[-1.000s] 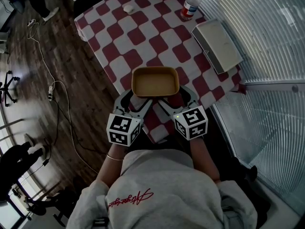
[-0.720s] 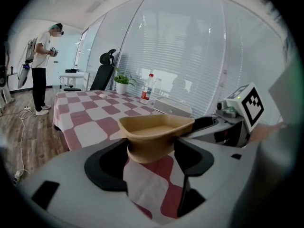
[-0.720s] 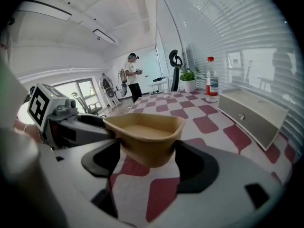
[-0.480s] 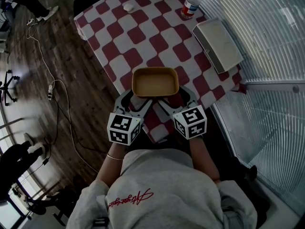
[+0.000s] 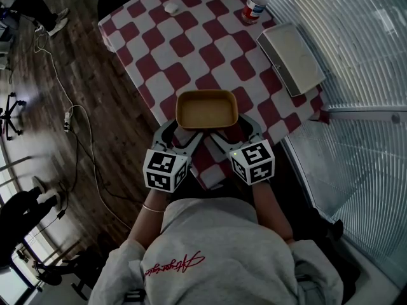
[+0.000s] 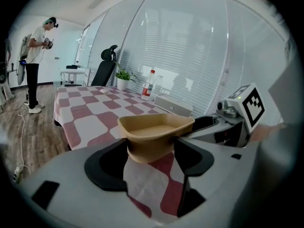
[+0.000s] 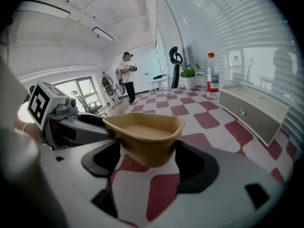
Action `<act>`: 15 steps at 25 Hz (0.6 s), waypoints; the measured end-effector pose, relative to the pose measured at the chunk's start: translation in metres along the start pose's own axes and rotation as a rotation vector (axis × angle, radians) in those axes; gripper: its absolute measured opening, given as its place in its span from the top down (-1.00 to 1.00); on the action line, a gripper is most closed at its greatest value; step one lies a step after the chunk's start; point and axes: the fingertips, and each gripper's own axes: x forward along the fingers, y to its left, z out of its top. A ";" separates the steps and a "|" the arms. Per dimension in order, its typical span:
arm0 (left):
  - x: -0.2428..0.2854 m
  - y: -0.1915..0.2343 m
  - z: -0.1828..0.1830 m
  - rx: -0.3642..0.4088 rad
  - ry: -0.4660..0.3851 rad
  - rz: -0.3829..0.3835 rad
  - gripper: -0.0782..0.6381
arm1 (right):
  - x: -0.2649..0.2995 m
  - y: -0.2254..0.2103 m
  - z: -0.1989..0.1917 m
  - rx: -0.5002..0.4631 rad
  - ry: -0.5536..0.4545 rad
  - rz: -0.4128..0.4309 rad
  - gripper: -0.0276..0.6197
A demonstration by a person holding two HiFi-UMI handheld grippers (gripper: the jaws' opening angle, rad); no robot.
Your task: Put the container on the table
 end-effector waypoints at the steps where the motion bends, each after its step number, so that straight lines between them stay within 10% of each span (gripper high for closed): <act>1: 0.000 0.000 -0.001 0.000 0.002 0.000 -0.11 | 0.000 0.000 -0.001 0.000 0.002 0.000 -0.21; 15: 0.004 0.002 -0.010 -0.018 0.029 0.000 -0.11 | 0.005 -0.001 -0.010 0.001 0.028 0.001 -0.21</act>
